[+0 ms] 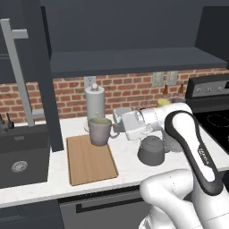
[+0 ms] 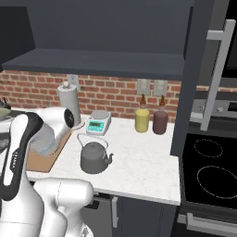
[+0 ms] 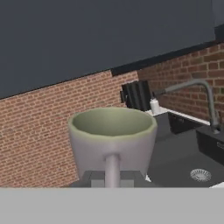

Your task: Pick the kettle from the counter and place it on the tray. Then pick the mug from the cabinet and place it on the tray. Then close the cabinet doors.

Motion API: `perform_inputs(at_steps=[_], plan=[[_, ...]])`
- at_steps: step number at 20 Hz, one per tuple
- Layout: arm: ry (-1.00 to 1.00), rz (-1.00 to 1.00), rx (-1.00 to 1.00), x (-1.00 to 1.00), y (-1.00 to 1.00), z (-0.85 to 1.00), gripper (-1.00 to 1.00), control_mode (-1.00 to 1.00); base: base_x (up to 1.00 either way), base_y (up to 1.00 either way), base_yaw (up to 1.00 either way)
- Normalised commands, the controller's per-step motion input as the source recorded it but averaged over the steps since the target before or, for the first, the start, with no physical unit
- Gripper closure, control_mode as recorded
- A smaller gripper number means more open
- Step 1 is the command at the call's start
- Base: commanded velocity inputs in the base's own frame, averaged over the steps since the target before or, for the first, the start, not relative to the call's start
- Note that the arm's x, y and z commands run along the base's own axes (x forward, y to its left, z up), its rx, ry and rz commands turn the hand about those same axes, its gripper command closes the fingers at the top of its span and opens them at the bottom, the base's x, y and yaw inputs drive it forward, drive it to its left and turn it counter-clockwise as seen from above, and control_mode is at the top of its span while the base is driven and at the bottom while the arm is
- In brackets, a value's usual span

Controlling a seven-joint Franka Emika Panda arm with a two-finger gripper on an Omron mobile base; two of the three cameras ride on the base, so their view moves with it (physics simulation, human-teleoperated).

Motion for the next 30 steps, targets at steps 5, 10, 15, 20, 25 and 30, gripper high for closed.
perform_inputs(at_steps=[5,10,15,20,25,30], plan=[[0.0,0.32,0.0,0.0,0.19,-0.53,1.0,-1.0,0.0,0.0,0.0],[0.0,0.15,0.0,0.01,0.06,-0.49,1.0,-1.0,0.0,0.0,0.0],[-0.06,-0.04,-0.03,0.02,0.0,-0.33,1.0,-1.0,0.0,0.0,0.0],[-0.01,-0.15,-0.07,0.18,0.0,-0.31,1.0,-1.0,0.0,0.0,0.0],[0.01,-0.14,-0.06,0.37,0.03,-0.41,1.0,-1.0,0.0,0.0,0.0],[0.02,-0.06,-0.03,0.5,0.01,-0.43,1.0,-1.0,0.0,0.0,0.0]])
